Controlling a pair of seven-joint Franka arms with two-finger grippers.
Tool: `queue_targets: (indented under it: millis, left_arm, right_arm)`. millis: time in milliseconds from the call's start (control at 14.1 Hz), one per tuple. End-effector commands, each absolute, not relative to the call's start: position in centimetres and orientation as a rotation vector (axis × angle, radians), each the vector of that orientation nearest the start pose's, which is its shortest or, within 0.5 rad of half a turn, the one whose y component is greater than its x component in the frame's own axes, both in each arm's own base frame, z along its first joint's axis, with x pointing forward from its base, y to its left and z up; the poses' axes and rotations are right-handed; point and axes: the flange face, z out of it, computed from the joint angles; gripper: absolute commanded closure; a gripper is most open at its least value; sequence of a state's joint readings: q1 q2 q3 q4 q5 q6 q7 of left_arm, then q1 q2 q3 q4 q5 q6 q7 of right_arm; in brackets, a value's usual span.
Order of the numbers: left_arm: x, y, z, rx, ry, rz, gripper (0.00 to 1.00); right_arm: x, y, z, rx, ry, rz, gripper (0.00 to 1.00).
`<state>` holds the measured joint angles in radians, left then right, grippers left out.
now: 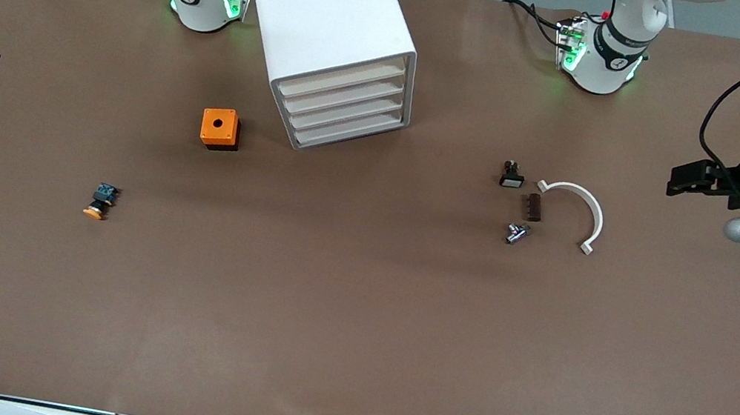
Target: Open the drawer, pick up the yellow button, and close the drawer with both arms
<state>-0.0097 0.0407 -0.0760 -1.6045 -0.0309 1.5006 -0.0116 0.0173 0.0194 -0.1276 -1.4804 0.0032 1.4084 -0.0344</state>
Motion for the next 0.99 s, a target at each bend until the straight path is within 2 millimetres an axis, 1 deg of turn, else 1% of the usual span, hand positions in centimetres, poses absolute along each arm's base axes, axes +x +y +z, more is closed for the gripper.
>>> queue_targets:
  millis: [0, 71, 213, 354, 425, 496, 567, 638, 850, 921]
  left_arm:
    - [52.1, -4.2, 57.2, -3.151, 0.144, 0.127, 0.0]
    - [52.1, -4.1, 57.2, -3.152, 0.141, 0.108, 0.0]
    - [52.7, -4.0, 58.4, -3.148, 0.14, 0.011, 0.0]
    - [53.1, -3.9, 60.0, -3.132, 0.128, -0.06, 0.0]
    - [53.3, -3.8, 61.3, -3.123, 0.117, -0.103, 0.0]
    - [53.5, -3.8, 62.4, -3.126, 0.112, -0.139, 0.0]
    - [53.6, -3.8, 62.6, -3.133, 0.106, -0.147, 0.0]
    - [53.6, -3.9, 62.8, -3.134, 0.101, -0.152, 0.0]
    - [53.9, -4.8, 64.1, -3.141, -0.043, -0.193, 0.0]
    - [54.1, -5.0, 63.8, -3.136, -0.028, -0.186, 0.0]
  right_arm:
    - [52.0, -5.9, 64.4, -3.116, 0.098, 0.099, 0.0]
    - [51.2, -6.0, 64.1, -3.114, 0.101, 0.072, 0.0]
    - [50.8, -5.9, 64.0, -3.113, 0.098, 0.062, 0.0]
    - [50.8, -6.0, 64.3, -3.113, 0.1, 0.046, 0.0]
    - [50.8, -5.8, 64.4, -3.113, 0.096, 0.041, 0.0]
    - [50.8, -5.4, 64.9, -3.115, 0.084, 0.024, 0.0]
    - [50.6, -5.3, 65.4, -3.116, 0.079, 0.005, 0.0]
    - [50.5, -6.0, 65.5, -3.116, 0.093, 0.003, 0.0]
    - [50.5, -6.0, 65.5, -3.116, 0.091, 0.0, 0.0]
    - [50.5, -6.0, 65.5, -3.117, 0.053, -0.003, 0.0]
